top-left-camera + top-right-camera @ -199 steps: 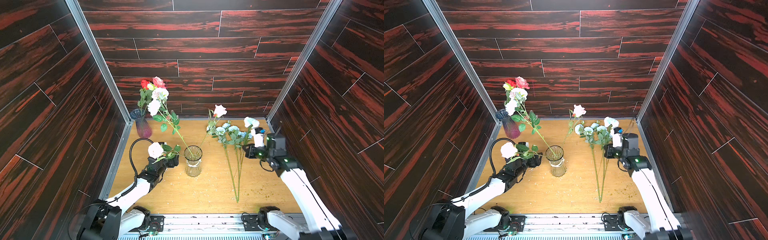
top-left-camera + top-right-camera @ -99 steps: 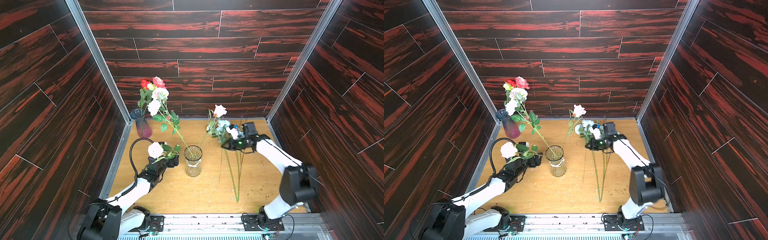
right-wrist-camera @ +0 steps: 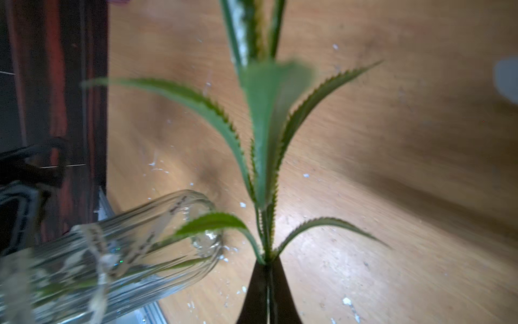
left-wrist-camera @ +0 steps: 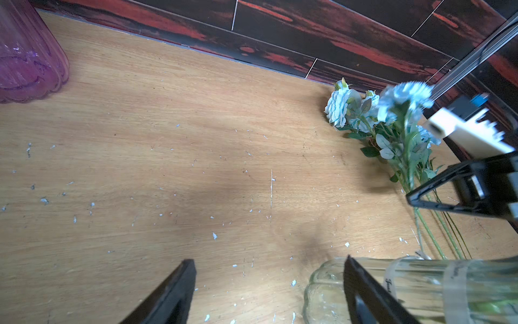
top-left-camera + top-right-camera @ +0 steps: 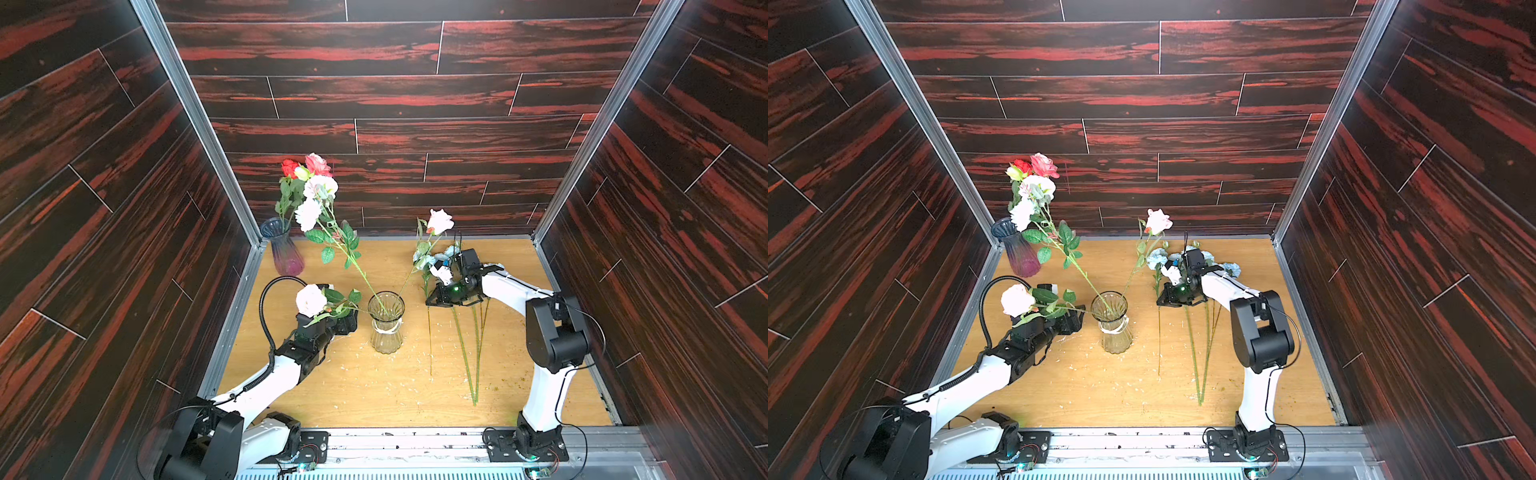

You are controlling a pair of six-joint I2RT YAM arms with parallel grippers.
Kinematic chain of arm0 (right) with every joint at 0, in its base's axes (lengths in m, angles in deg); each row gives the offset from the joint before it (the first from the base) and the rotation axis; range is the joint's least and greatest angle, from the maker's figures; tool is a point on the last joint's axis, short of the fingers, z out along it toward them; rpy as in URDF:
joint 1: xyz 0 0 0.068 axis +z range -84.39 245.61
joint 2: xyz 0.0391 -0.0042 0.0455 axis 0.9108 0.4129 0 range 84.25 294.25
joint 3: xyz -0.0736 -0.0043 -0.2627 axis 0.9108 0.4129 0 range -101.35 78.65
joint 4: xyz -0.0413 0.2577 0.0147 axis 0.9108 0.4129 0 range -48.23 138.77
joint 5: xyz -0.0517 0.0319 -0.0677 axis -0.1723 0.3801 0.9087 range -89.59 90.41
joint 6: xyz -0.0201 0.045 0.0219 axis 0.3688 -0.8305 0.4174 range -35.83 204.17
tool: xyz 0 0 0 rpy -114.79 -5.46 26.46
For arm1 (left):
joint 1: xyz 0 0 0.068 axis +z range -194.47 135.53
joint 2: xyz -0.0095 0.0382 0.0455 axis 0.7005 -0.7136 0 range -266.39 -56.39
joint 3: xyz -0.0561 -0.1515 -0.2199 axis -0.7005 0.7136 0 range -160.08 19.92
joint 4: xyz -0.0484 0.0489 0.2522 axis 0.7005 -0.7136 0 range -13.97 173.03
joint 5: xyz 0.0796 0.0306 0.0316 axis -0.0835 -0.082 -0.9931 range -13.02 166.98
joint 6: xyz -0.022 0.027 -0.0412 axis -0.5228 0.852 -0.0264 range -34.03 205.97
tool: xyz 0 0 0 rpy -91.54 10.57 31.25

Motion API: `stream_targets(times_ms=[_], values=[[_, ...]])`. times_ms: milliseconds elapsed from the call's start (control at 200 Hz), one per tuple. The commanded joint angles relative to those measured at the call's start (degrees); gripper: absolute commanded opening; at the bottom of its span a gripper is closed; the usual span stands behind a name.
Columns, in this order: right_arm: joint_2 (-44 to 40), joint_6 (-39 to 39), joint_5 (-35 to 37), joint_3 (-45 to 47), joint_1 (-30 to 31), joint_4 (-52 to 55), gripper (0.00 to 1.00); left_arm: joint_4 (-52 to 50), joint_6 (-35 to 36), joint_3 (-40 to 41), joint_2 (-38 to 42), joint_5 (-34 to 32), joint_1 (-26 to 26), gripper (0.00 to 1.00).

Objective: Pick out blue flowers from the vase
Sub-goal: Place the flower at the center of the board.

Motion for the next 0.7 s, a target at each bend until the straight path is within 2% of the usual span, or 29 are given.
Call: stream_targets(times_ms=[0,366,696], values=[[1.2,0.6,3.8,0.9,0.2,1.0,0.0,-0.2,0.6,-1.6,-0.1,-0.5,-0.1,0.84],[4.6,0.7,12.5,-0.8,0.2,4.2,0.0,-0.1,0.6,-1.4,0.2,-0.6,-0.2,0.84],[6.6,0.8,16.2,-3.0,0.2,6.2,0.11,-0.1,0.6,-1.4,0.1,-0.5,-0.1,0.84]])
